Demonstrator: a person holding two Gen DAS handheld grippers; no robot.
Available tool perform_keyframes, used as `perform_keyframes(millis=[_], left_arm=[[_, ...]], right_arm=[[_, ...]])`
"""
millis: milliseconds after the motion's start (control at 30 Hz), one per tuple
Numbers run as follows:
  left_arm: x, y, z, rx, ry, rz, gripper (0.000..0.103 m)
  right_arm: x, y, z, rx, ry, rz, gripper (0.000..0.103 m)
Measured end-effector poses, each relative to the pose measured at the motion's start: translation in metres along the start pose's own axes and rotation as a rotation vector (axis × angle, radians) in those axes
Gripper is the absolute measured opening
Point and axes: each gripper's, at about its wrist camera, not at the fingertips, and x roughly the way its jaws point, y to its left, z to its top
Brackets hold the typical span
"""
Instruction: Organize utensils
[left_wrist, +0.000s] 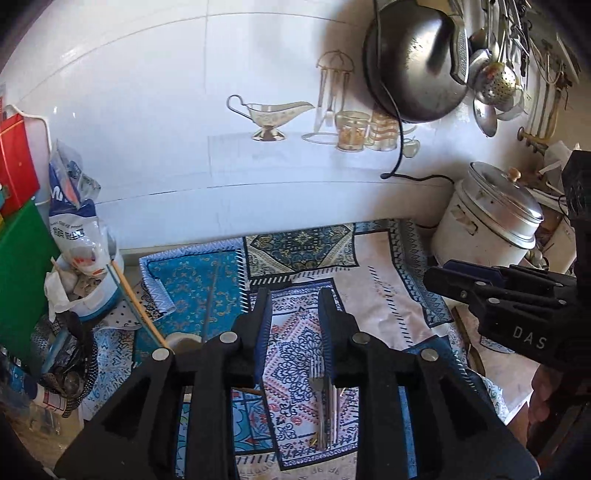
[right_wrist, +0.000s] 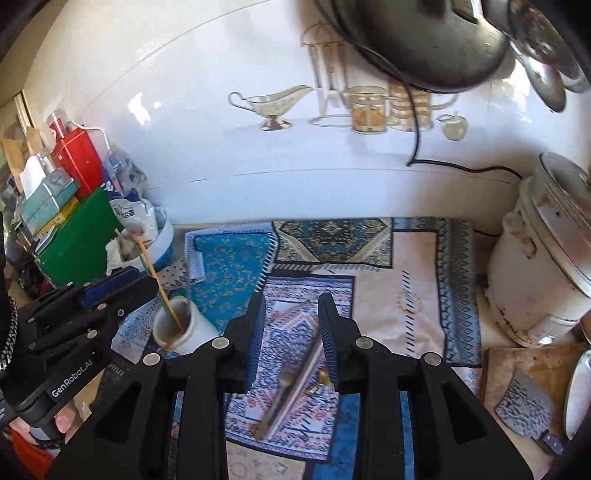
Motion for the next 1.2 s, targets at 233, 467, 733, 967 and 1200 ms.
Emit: perform_keyframes(millis=[233,467,733,967,1200], left_arm=[[0.025,-0.044,-0.015,0.031,0.081,-0.053,0.025],[0.07,-0.07,-0.044,0.033,0.221,-0.069,0.025],[0.121,-0.075,-0.093,0.018,0.392,-0.041,0.025],[0.148,-0.036,-0.116,-0.025,0.491,0.013,0.025],[0.169,-0.001,-0.134,-0.116,0.567,0.015,0.025]], right_arm=[[-0.002,-0.042,-0.016,0.027,0.036,-0.06,0.027],[0.013,-0.075,-0.037,0.068,0.112,-0.083,0.027],[0.038,-0.091,-0.065,0.102,0.22,-0.081,0.027],[0.06,-0.088,-0.083,0.104,0.298,-0.046,0.027],[0.092,-0.072,-0.095,0.089,0.379,0.0,0.027]])
